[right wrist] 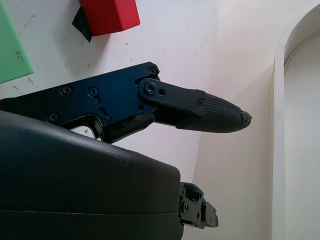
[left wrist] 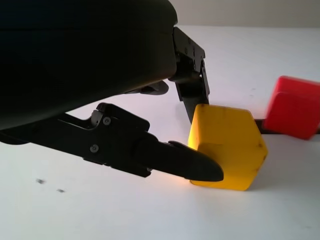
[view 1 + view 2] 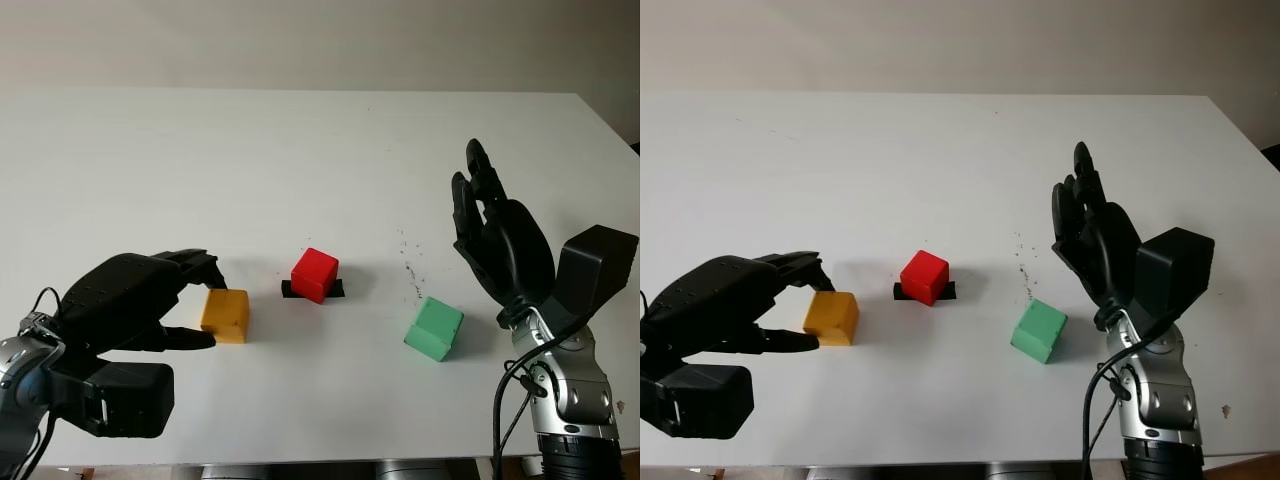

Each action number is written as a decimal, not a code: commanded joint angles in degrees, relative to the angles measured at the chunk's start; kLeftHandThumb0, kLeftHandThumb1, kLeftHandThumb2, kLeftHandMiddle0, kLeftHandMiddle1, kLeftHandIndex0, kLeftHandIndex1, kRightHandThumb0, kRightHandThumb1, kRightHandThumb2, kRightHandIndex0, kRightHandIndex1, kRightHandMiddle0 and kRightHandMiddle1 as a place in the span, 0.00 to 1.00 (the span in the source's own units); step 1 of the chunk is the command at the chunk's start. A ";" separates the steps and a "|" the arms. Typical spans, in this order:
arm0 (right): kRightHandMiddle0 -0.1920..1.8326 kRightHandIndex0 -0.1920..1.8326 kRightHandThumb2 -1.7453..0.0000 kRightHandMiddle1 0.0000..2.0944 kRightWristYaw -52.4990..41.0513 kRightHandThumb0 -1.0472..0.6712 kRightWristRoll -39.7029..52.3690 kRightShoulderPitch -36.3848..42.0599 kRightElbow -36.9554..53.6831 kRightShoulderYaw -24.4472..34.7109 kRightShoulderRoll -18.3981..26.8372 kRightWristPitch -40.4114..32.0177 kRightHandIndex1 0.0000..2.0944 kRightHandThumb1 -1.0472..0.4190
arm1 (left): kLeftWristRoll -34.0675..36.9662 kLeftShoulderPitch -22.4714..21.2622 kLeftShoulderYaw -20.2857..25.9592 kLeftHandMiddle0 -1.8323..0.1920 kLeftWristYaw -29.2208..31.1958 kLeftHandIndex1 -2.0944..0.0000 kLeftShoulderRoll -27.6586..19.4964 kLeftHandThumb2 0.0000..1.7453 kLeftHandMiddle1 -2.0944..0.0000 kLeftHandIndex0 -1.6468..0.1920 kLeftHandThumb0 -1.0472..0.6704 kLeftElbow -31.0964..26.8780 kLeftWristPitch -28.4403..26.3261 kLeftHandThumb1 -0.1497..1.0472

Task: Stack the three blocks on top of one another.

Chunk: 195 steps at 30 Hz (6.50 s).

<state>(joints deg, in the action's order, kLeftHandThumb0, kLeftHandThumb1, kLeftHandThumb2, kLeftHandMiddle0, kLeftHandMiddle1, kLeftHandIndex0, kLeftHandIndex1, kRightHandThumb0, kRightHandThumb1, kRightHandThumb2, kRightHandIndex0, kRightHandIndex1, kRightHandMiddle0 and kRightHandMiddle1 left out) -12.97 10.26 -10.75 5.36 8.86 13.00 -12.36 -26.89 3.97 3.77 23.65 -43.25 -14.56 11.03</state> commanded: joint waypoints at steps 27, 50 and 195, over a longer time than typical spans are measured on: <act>0.00 0.00 0.66 0.00 0.46 0.21 -1.38 0.23 1.52 -0.22 0.64 -0.24 0.00 0.00 | 23.48 -3.47 6.78 0.71 -0.50 0.45 7.32 0.06 0.98 0.74 0.39 4.52 2.96 1.00; 0.00 0.00 0.64 0.00 0.68 0.23 -1.63 -0.04 2.52 -0.20 0.96 -2.00 0.00 0.00 | 15.55 -33.28 -9.96 0.73 6.77 0.31 11.11 0.05 0.98 0.74 0.36 14.82 -6.32 1.00; 0.30 0.14 0.98 0.06 -38.30 0.22 -14.33 -10.32 12.22 -3.86 43.76 22.22 0.03 0.25 | 42.98 -4.38 11.75 1.00 -10.55 1.00 29.82 0.35 0.99 1.00 0.18 6.76 -13.42 1.00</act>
<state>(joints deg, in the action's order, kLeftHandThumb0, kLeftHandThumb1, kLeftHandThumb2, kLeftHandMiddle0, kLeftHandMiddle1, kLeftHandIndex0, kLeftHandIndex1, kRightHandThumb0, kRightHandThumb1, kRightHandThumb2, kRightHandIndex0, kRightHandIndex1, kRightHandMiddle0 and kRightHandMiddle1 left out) -50.82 -3.69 -20.41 16.40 5.25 55.24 8.75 15.90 -0.75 15.18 13.26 -13.78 -6.32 -3.32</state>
